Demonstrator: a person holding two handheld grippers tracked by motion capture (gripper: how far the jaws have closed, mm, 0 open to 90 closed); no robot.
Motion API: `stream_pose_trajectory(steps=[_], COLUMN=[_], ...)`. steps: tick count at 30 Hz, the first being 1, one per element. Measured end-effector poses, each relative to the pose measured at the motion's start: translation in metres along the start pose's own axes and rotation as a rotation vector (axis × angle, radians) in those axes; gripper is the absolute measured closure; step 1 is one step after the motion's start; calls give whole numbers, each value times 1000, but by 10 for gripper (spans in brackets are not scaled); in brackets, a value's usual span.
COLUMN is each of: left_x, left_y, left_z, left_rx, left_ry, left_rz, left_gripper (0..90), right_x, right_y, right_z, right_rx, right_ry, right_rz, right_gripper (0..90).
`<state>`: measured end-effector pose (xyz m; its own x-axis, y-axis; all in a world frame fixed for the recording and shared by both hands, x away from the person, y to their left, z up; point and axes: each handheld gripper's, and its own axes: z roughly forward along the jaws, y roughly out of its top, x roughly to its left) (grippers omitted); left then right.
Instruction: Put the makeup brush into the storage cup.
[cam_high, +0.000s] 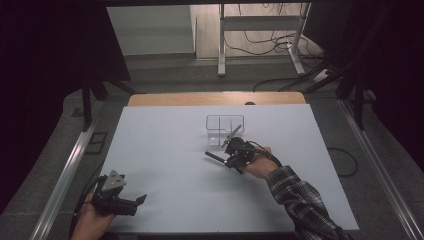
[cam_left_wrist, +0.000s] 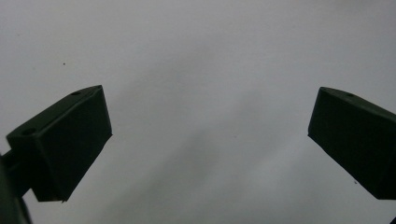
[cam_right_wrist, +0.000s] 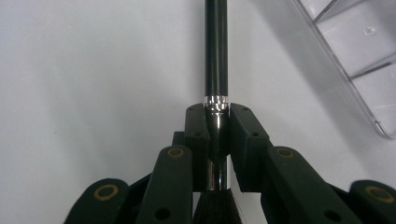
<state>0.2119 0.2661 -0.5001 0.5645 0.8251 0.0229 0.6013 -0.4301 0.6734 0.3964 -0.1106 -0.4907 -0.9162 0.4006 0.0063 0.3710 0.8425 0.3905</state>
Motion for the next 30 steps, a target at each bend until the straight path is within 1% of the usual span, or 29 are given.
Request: stream_pose_trajectory(steps=[5, 8, 12, 19, 22, 30], left_x=[0, 0, -1, 1, 1, 0], left_y=[0, 0, 0, -1, -1, -1], left_z=[-1, 0, 1, 3, 2, 0], left_rx=[-14, -4, -5, -17, -27, -56], left_ry=[-2, 1, 1, -41, -47, -35], left_rz=[-2, 5, 13, 2, 12, 36], left_gripper=[0, 0, 0, 0, 0, 2], right_x=[3, 4, 5, 6, 7, 11], right_y=[-4, -6, -9, -15, -17, -22], right_z=[-8, -13, -18, -23, -25, -31], right_rx=[-21, -31, -37, -37, -35, -40], right_ry=[5, 6, 7, 28, 31, 26], right_rz=[1, 8, 14, 26, 25, 18], right_gripper=[777, 777, 777, 777, 777, 777])
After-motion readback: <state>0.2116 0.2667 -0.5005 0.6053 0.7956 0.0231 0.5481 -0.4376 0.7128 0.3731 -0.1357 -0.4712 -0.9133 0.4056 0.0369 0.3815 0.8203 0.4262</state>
